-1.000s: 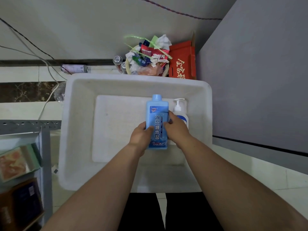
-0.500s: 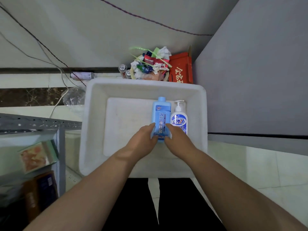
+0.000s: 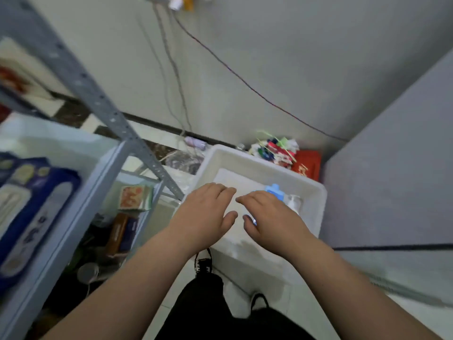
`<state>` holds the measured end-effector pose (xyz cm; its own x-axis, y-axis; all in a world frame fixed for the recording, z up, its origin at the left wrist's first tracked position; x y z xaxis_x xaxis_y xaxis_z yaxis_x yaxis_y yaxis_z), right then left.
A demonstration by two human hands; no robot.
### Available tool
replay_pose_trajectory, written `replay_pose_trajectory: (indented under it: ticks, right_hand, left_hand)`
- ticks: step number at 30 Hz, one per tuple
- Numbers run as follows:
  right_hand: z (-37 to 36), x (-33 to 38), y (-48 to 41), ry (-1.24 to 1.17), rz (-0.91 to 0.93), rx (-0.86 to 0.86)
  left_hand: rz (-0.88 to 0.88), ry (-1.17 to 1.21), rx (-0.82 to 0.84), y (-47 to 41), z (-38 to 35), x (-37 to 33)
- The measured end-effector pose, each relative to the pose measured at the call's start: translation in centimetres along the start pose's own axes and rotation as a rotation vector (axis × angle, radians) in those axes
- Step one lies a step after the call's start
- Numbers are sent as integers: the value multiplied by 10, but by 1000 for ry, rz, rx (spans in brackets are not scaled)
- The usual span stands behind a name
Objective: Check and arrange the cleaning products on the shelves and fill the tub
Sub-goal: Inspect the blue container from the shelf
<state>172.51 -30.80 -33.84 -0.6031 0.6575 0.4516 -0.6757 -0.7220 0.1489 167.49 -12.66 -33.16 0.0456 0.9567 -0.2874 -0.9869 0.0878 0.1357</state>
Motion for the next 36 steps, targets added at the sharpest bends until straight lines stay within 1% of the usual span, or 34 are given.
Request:
replay_pose_trajectory:
  ticks: [2,5,8,13,19,22,26,31,36]
  right_hand:
    - [5,10,-1,18,138,-22]
    - [6,36,5,65,284,-51]
    - [0,80,19,66,428,-71]
    - [-11,175,41,111,697,-28]
    - [-32,314,73,124,1000,19]
    - [-50,384,97,123,1086,-39]
    - [-75,474,135,41,1235,-46]
    - [-99,573,183,0,1352,-97]
    - [-124,644,220,-36,1418,-151]
  left_hand:
    - [122,18,-75,30,15,-11]
    - [326,51,-117,88,26,-26]
    - [468,29,-166,153,37,-34]
    - [708,-5,-252,265,60,-33]
    - [934,-95,-456,409,86,-29]
    - [1006,-136,-513,483,97,-24]
    - [1051,-206,-622,578,116,-21]
    - [1138,-315,-758,685,127,-22]
    - [1221,-334,-785,767,126,-13]
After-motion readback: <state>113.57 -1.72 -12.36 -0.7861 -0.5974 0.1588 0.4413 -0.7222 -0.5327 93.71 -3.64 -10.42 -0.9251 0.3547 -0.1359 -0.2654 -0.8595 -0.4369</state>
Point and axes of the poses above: each hand's wrist, its own y-axis away from the middle knuckle, its own z-axis out of the back of the hand, x = y × z, the point moved 1 cm from there along -y, towards the middle knuckle, and after that the axes turned 3 degrees about z, right-handed, at the moved point
